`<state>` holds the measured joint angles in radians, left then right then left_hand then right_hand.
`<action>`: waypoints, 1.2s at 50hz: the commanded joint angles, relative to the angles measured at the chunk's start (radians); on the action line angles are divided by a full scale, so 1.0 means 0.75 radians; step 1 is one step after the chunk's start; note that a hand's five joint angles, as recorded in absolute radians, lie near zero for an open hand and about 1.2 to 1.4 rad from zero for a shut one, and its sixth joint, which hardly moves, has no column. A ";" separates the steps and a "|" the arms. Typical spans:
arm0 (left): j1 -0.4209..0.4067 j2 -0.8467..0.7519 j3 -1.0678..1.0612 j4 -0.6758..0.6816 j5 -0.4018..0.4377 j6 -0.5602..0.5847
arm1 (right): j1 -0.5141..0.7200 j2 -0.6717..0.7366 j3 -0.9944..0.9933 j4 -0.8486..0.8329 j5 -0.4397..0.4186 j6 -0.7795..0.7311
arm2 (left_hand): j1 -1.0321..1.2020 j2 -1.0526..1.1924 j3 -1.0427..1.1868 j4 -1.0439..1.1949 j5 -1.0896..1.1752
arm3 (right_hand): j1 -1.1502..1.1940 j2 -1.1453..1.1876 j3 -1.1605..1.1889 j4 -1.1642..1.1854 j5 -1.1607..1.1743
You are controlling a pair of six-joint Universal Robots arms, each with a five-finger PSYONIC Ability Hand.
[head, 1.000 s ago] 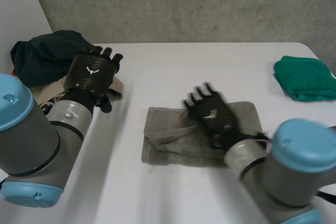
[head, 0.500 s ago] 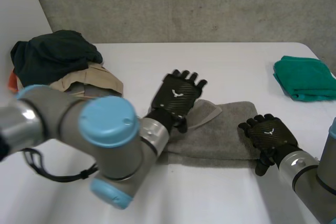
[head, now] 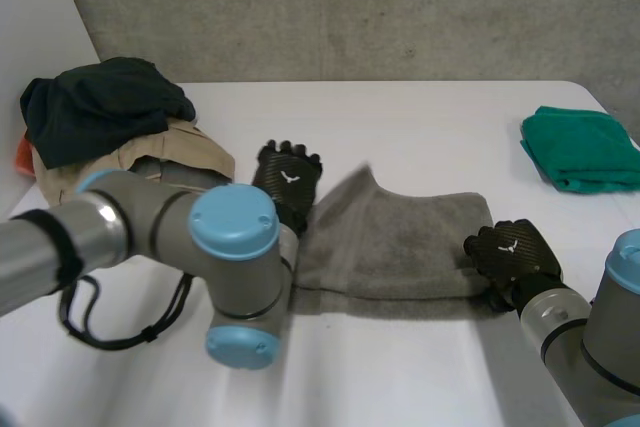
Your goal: Fold the laundry.
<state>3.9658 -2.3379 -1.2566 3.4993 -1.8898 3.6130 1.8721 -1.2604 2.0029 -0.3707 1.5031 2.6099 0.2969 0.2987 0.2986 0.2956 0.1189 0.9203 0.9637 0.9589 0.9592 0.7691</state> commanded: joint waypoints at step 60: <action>-0.082 0.133 -0.063 -0.334 0.174 -0.397 | 0.120 0.197 -0.652 0.592 -0.212 0.539 | -0.056 -0.059 -0.059 -0.055 -0.052 | -0.994 -1.052 -1.046 -1.046 -1.025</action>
<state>3.9133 -2.1639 -1.3309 3.3320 -1.7063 3.3050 1.9599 -1.2680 1.5998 0.0520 1.3832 3.0317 0.2617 0.2487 0.2530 0.2440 0.0652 0.2299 0.2142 0.2116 0.2120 0.0434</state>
